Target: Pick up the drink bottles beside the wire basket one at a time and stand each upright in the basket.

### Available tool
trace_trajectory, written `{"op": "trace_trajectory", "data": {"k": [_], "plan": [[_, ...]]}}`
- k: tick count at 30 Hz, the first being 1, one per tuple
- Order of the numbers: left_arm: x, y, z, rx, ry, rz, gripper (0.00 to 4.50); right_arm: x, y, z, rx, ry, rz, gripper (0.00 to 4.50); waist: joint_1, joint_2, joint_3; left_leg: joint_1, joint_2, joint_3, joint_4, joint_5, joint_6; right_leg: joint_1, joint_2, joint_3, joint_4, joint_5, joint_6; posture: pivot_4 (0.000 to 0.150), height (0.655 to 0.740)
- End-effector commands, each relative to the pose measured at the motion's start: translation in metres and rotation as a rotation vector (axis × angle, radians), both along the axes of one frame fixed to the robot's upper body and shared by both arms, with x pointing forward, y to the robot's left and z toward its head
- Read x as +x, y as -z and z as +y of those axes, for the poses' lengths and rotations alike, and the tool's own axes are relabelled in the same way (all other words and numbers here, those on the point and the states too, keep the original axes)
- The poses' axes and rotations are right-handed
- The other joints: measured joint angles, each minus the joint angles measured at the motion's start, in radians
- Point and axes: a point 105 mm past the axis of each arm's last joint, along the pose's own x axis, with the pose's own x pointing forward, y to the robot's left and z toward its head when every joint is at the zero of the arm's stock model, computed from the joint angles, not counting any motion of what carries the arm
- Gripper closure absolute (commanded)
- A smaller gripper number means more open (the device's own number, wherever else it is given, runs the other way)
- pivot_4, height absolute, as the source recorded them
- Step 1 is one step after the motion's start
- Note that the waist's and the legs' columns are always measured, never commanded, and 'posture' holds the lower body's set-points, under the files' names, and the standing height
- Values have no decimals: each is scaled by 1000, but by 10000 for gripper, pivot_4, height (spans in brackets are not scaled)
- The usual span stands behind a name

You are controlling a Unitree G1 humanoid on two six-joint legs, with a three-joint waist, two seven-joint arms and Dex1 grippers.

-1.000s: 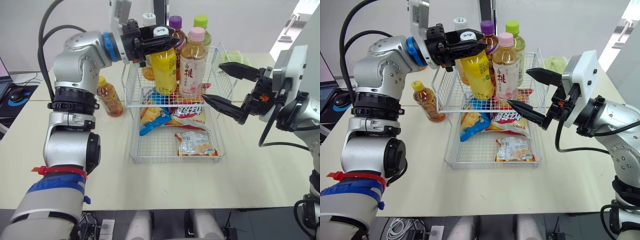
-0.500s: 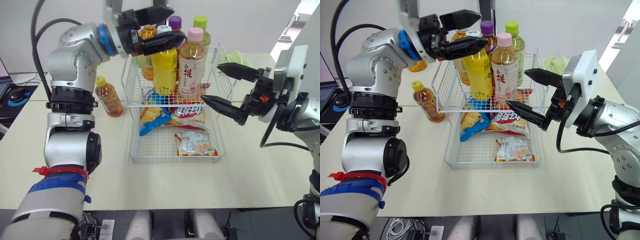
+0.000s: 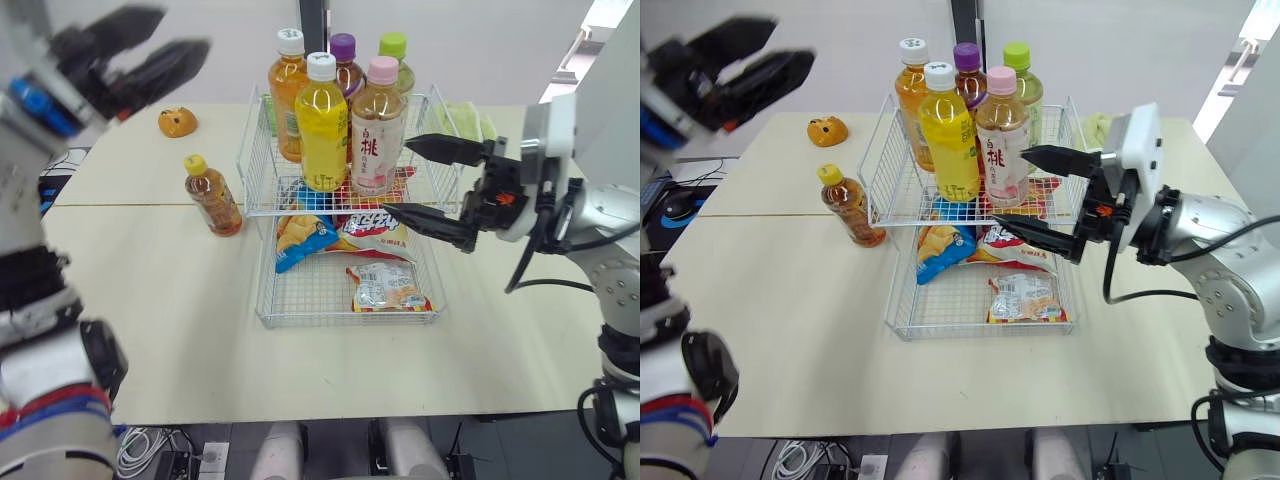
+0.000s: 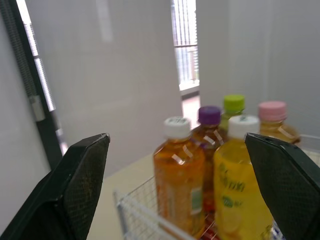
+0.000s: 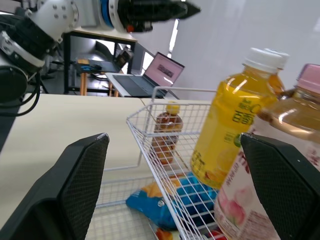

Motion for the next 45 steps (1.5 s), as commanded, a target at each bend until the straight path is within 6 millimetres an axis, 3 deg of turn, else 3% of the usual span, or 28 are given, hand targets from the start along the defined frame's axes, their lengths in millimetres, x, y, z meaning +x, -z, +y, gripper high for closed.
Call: {"op": "trace_trajectory", "data": {"k": [1,5,11,15,21,30,34,40,45], "plan": [[-25,13,31,4,-180,-42,286,-5,-8,7,-4,-73,-50,0,5,0,0,0,0,0,0,0,0,0,0,0,0,0,0,1500,7400],[-38,74,55,-19,-311,65,286,-10,0,17,-59,-159,-52,0,17,0,0,1,0,1,0,0,0,0,-2,1,0,0,0,1500,7400],[-59,142,65,-57,-449,162,286,-13,5,22,-58,-193,-49,0,35,-2,-1,0,-1,0,1,0,0,2,-3,0,-1,0,1,1500,7400],[-70,158,64,-83,-487,175,286,-11,4,22,-52,-189,-42,0,41,-2,-1,1,0,0,1,0,0,1,-2,0,-1,1,1,1500,7400],[-70,164,58,-100,-496,178,286,-10,2,17,-48,-166,-40,0,42,-2,-1,1,-1,0,1,0,0,1,-2,0,-1,1,1,1500,7400],[-52,146,42,-98,-428,134,286,-10,-1,10,-35,-109,-53,0,42,-2,-1,1,-2,1,0,0,0,1,-1,0,-1,1,1,1500,7400],[-36,135,32,-85,-396,121,286,-8,-5,9,-22,-79,-62,0,42,-2,-2,1,-2,0,1,0,0,1,-1,0,-1,1,1,1500,7400],[11,120,5,-38,-330,140,286,-8,-8,7,-15,-49,-74,0,44,-2,-2,0,-4,1,1,0,0,2,-1,0,-1,1,1,1500,7400],[44,119,-8,-31,-324,165,286,-11,-9,7,-14,-36,-74,0,40,-2,-2,0,-4,1,1,0,0,1,1,0,-1,1,1,1500,7400]]}}
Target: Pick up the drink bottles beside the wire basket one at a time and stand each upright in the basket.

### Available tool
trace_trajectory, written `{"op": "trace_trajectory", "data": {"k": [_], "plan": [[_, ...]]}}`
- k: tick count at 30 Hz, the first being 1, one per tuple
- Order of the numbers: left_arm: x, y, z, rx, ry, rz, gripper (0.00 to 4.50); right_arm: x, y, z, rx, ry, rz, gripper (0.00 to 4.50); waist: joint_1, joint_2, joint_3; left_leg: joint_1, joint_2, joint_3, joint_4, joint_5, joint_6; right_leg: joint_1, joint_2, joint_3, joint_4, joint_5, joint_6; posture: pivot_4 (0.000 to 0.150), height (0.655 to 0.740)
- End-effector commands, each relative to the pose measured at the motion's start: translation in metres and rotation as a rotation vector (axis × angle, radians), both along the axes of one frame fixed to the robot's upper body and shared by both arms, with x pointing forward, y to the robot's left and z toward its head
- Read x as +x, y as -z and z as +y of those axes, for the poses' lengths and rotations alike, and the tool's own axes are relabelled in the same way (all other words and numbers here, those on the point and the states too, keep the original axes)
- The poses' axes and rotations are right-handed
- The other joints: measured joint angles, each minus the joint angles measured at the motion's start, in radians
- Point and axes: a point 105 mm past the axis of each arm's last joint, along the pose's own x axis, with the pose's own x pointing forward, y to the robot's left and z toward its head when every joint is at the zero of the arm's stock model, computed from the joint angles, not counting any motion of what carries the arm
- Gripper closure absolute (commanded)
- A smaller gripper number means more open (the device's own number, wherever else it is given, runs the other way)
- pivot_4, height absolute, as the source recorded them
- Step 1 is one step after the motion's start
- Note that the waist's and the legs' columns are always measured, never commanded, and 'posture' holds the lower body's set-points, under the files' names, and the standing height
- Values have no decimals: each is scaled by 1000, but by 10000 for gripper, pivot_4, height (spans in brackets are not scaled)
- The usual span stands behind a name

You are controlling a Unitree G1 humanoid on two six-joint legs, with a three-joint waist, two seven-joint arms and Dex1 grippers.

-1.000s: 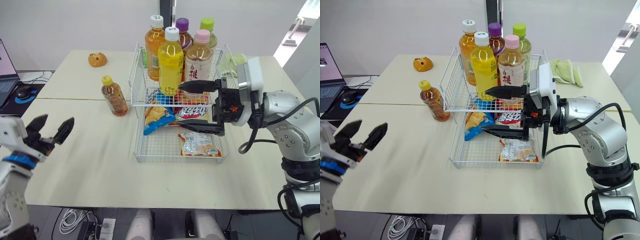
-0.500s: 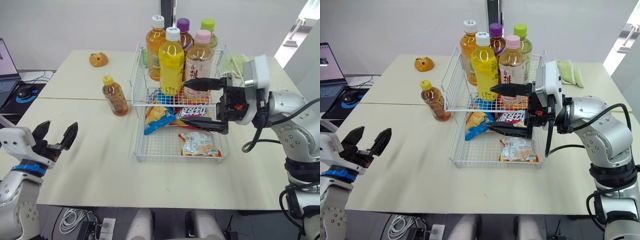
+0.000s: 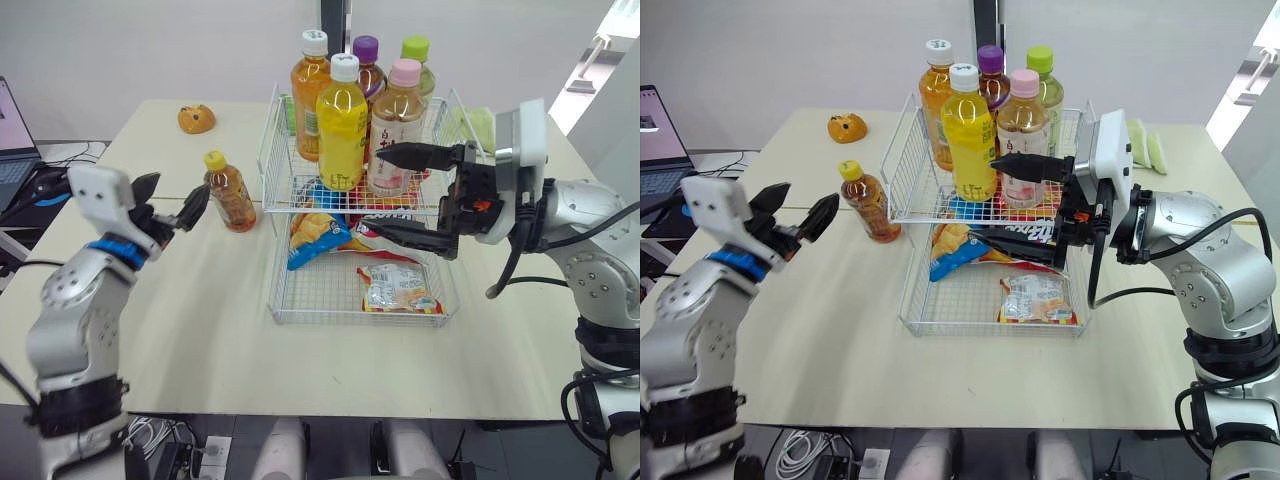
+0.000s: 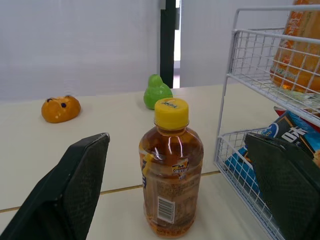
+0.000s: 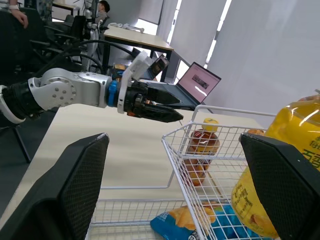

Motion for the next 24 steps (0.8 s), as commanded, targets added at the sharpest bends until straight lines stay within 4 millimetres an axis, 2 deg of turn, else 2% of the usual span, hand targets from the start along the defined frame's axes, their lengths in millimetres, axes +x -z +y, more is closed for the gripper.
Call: {"op": "trace_trajectory", "data": {"k": [1,8,17,24], "plan": [[16,-4,-7,42,-6,-11,286,-8,-12,-2,15,10,-52,0,-4,0,0,0,0,0,0,0,0,0,0,0,0,0,0,1500,7400],[47,-16,-7,21,-58,-34,286,-9,-13,-5,5,33,-55,0,-3,0,0,0,0,0,0,0,0,-1,0,0,0,0,0,1500,7400],[70,-16,-19,37,-16,-17,286,-11,-14,-7,-7,58,-57,0,-3,0,0,0,0,0,0,0,0,-1,0,0,0,0,0,1500,7400],[77,-12,-24,57,0,-4,286,-14,-15,-8,-10,66,-59,0,-5,0,0,0,0,0,0,0,0,-1,0,0,0,0,0,1500,7400]]}}
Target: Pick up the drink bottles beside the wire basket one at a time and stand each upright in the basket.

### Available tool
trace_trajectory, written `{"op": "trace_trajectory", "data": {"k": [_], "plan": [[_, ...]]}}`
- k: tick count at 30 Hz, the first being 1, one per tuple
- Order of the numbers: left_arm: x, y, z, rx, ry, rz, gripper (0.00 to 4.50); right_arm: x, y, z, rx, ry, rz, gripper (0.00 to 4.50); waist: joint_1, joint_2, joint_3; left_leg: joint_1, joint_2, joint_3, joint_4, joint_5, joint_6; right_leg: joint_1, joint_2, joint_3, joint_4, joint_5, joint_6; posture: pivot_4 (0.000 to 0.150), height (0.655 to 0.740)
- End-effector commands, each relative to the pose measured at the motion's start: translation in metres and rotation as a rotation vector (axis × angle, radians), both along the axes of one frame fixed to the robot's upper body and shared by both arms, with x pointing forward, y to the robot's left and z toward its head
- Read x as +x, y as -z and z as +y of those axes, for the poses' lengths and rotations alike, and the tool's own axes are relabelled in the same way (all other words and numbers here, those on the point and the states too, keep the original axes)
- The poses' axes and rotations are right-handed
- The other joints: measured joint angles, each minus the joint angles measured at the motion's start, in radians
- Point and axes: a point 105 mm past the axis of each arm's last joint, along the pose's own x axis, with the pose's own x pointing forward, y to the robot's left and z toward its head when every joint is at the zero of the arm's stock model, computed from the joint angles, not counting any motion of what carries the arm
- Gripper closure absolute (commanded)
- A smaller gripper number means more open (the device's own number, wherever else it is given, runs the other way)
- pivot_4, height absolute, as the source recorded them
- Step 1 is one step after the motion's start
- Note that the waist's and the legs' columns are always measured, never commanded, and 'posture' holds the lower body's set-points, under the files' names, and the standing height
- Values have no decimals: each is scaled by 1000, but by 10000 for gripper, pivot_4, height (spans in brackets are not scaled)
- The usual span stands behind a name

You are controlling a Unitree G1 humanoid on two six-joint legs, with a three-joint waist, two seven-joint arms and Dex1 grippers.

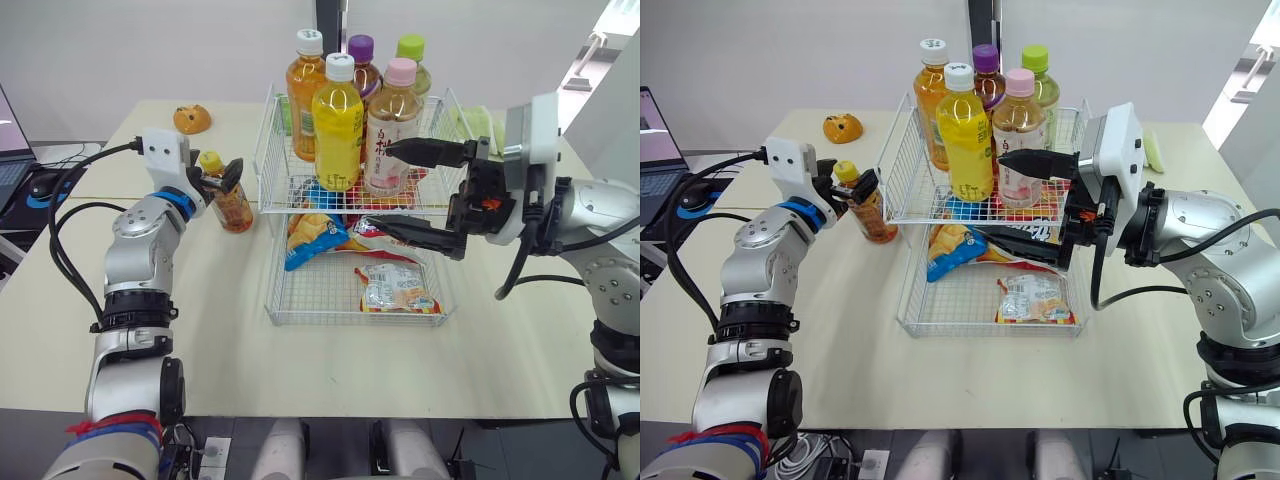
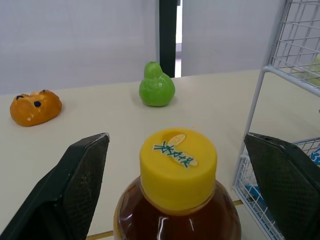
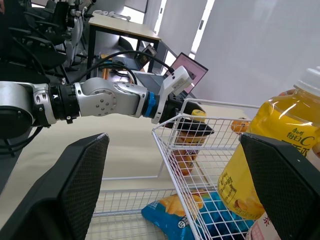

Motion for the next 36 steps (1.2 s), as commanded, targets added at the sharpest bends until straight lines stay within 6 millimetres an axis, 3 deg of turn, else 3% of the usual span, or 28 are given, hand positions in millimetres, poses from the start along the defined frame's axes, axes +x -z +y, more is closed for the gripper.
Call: {"op": "trace_trajectory", "data": {"k": [1,4,11,15,20,27,32,36], "plan": [[2,-14,-4,23,13,-49,2030,-7,-9,-3,8,8,-47,0,0,0,0,0,0,0,0,0,0,0,0,0,0,0,0,1500,7400],[3,-14,-3,20,13,-54,9316,-7,-9,-3,9,9,-46,0,0,0,0,0,0,0,0,0,0,0,0,0,0,0,0,1500,7400],[3,-18,0,28,10,-74,31310,-8,-9,-2,14,4,-40,0,0,0,0,0,0,0,0,0,0,0,0,0,0,0,0,1500,7400],[3,-19,3,29,5,-75,31330,-8,-9,-1,16,3,-39,0,0,0,0,0,0,0,0,0,0,0,0,0,0,0,0,1500,7400],[-12,-31,24,23,-2,-89,31330,-7,-10,-2,12,6,-41,0,-10,0,0,0,0,0,0,0,0,0,0,0,0,0,0,1500,7400],[-60,-96,28,49,278,-118,31330,-5,-15,-4,33,-4,-44,0,-27,-1,1,-2,1,-1,-1,0,0,-3,2,-1,0,0,-1,1500,7400],[-104,-146,11,82,555,-110,31330,-2,-17,-2,51,-16,-51,0,-20,-1,1,-3,1,-1,-1,0,0,-3,1,-1,0,0,0,1500,7400],[-122,-172,-3,108,675,-103,31330,-1,-17,-1,62,-22,-56,0,-19,-1,1,-2,1,-1,0,0,0,-1,0,-1,0,-1,0,1500,7400]]}}
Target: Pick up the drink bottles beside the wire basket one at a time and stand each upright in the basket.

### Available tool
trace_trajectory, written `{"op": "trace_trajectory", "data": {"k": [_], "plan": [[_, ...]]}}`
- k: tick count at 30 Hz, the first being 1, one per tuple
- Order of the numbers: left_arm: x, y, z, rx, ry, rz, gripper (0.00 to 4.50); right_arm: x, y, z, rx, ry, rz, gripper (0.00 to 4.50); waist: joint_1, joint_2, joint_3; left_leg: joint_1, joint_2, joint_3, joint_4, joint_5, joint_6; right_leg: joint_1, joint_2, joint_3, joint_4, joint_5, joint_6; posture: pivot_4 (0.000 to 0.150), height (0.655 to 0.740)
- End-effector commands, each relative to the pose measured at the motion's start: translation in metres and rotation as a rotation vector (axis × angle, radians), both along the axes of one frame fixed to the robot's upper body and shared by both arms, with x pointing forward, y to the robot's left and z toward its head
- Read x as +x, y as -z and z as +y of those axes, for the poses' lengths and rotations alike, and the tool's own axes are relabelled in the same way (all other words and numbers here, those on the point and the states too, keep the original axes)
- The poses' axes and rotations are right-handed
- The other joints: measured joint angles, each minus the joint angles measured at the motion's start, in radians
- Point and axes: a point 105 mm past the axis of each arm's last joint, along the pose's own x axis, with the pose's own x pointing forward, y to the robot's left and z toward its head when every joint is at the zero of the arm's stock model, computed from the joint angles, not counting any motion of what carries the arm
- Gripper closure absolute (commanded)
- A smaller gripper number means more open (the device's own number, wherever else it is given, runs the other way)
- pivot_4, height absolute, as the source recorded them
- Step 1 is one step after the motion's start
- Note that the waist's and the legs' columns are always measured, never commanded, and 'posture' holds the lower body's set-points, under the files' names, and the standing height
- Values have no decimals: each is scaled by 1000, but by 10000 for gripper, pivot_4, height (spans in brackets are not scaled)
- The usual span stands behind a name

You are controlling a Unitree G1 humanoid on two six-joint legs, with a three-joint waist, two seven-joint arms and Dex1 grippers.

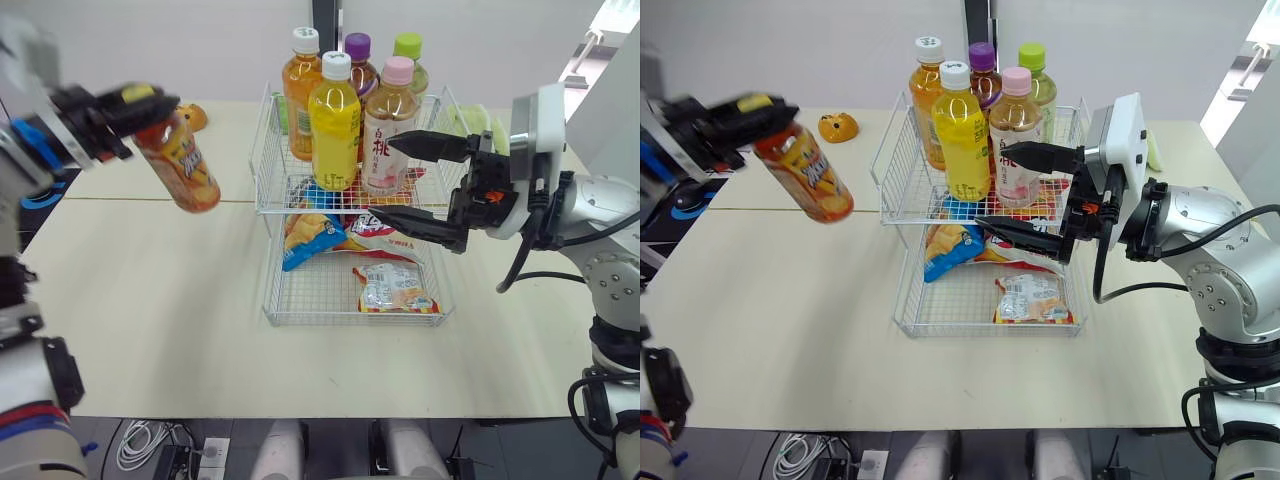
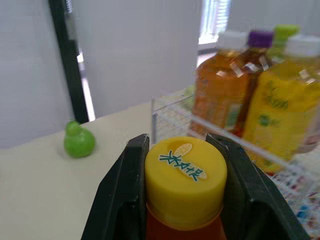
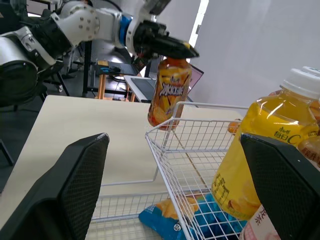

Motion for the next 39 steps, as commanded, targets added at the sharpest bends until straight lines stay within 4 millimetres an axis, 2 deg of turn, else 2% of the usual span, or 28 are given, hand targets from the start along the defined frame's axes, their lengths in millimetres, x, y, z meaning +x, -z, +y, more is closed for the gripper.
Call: {"op": "trace_trajectory", "data": {"k": [1,5,8,14,18,28,39], "plan": [[-24,-36,-17,33,135,-66,31330,-6,-13,0,26,-14,-69,0,0,0,0,0,0,0,0,0,0,0,0,0,0,0,0,1500,7400],[-33,-64,-33,58,226,-112,31330,-6,-13,1,35,-16,-77,0,-4,0,0,0,0,0,0,0,0,0,2,0,0,-2,4,1500,7400],[-35,-85,-54,59,321,-154,31330,-7,-14,1,40,-11,-85,0,-3,0,1,-1,0,0,0,0,0,-1,3,0,0,-2,4,1500,7400],[-19,-90,-84,46,413,-175,31330,-8,-13,-1,49,11,-92,0,-4,0,1,0,0,1,0,0,0,-1,2,1,1,-2,4,1500,7400],[-3,-77,-97,58,415,-187,31330,-9,-13,-4,49,35,-94,0,-4,0,1,-1,0,1,0,0,0,-2,2,1,1,-2,3,1500,7400],[31,-38,-103,96,356,-169,31330,-10,-13,-6,44,61,-91,0,-4,1,1,-1,0,2,0,0,0,-3,2,2,1,0,0,1500,7400],[45,-4,-111,94,376,-125,31330,-10,-15,-7,36,69,-85,0,-4,1,1,-2,-1,1,0,0,0,-3,2,1,1,0,-1,1500,7400]]}}
